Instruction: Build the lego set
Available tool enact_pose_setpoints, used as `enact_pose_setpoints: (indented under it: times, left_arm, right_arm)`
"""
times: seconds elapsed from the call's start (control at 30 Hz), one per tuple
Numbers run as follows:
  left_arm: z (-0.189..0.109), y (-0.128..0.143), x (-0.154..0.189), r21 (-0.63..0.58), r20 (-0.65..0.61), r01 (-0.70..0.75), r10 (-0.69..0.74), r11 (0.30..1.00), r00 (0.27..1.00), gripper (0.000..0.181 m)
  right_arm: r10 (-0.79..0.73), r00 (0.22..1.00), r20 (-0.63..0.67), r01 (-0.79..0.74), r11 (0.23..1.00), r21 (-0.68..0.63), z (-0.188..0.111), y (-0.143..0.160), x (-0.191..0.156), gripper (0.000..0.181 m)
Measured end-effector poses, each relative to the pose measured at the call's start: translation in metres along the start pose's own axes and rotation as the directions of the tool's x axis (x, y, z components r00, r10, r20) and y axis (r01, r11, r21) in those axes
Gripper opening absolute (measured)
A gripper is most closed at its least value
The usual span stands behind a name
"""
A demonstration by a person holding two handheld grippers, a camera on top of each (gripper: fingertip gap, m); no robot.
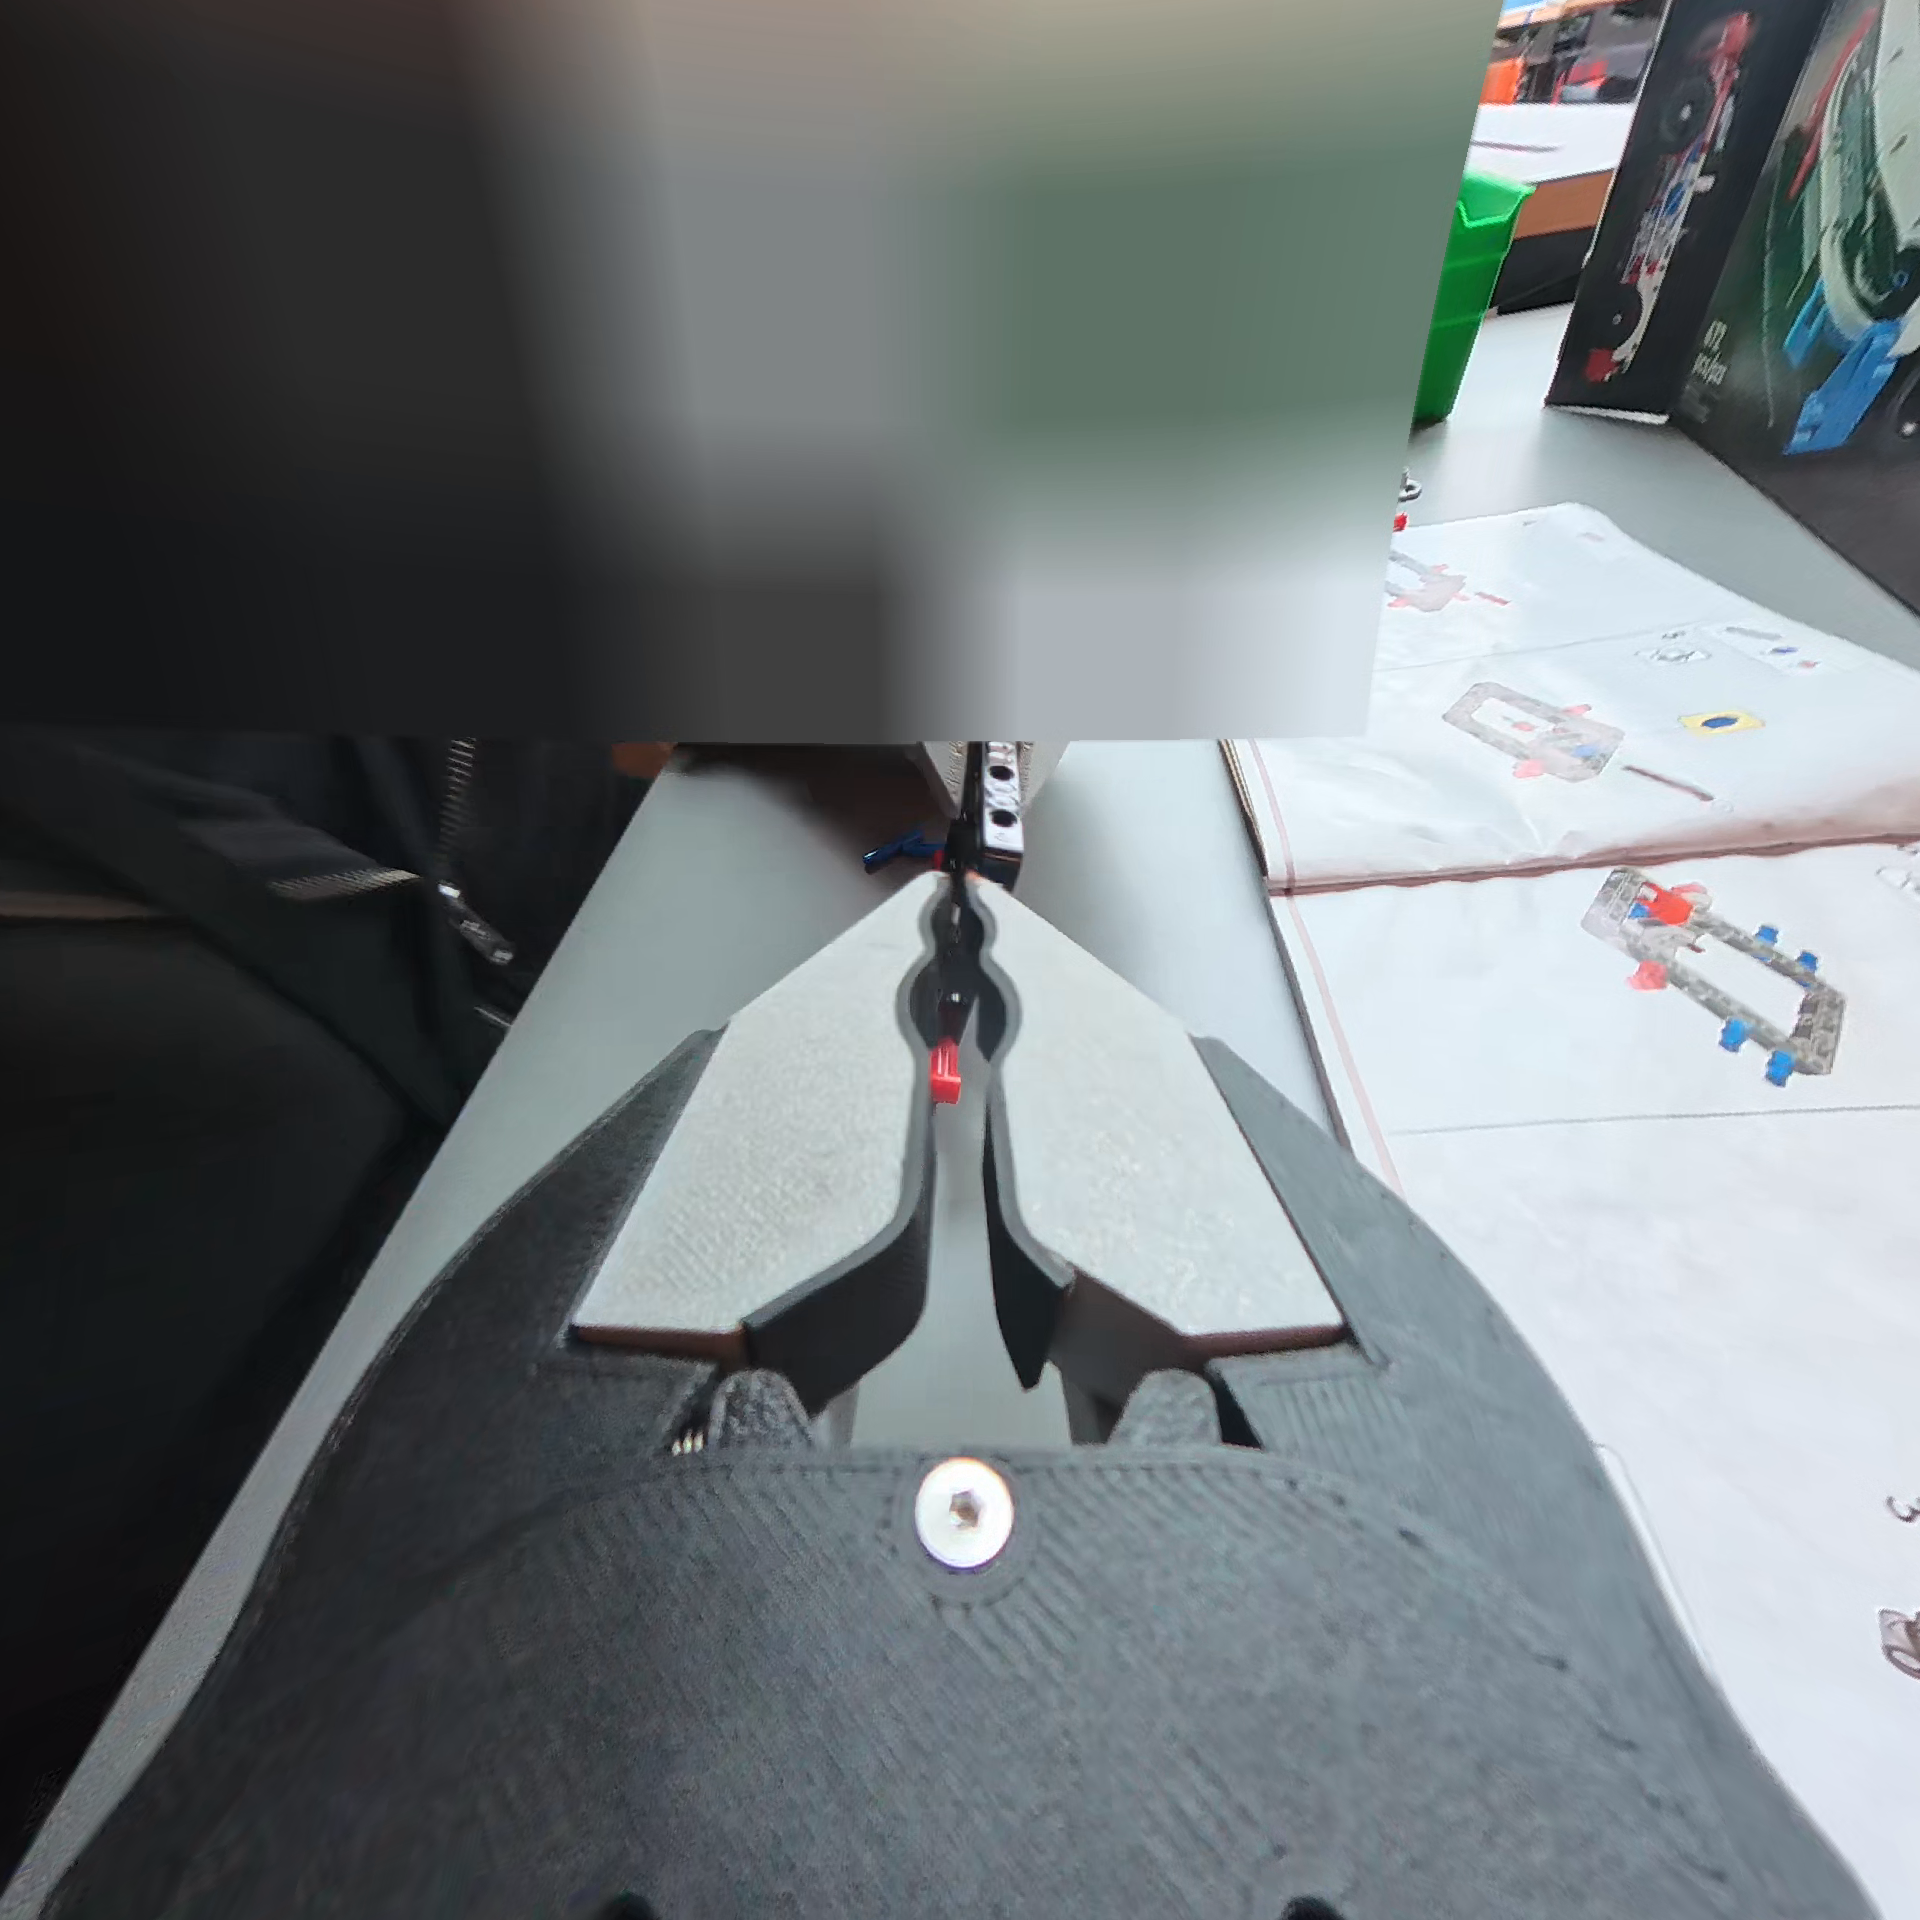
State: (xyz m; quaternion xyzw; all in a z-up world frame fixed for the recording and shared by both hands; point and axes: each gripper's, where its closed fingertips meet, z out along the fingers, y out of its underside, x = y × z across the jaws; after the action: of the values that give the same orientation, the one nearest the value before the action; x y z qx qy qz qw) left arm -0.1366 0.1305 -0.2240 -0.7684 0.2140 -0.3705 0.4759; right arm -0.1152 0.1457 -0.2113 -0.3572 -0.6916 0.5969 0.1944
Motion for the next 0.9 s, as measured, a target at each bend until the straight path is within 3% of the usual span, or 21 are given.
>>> enact_pose_setpoints:
  times: [0.2,0.57,0.73,0.9]
  left_arm:
    - [-0.002,-0.005,0.001,0.023,0.012,-0.030,0.030,0.999,0.999,0.008]
    - [-0.004,-0.010,0.009,0.037,0.060,-0.221,0.219,0.975,0.974,0.007]
    - [-0.003,-0.009,0.009,0.039,0.042,-0.196,0.195,0.980,0.980,0.008]
    - [-0.004,-0.009,0.010,0.036,0.044,-0.189,0.188,0.981,0.981,0.006]
  right_arm:
    - [-0.055,0.998,-0.032,0.055,0.998,-0.011,0.000,-0.003,-0.002,0.000]
    - [-0.125,0.990,-0.061,0.121,0.991,-0.061,0.003,0.003,-0.005,0.000]
    - [-0.098,0.991,-0.088,0.092,0.993,-0.070,-0.010,0.005,0.006,0.005]
    - [-0.083,0.994,-0.075,0.066,0.977,-0.201,-0.021,0.026,0.010,0.012]
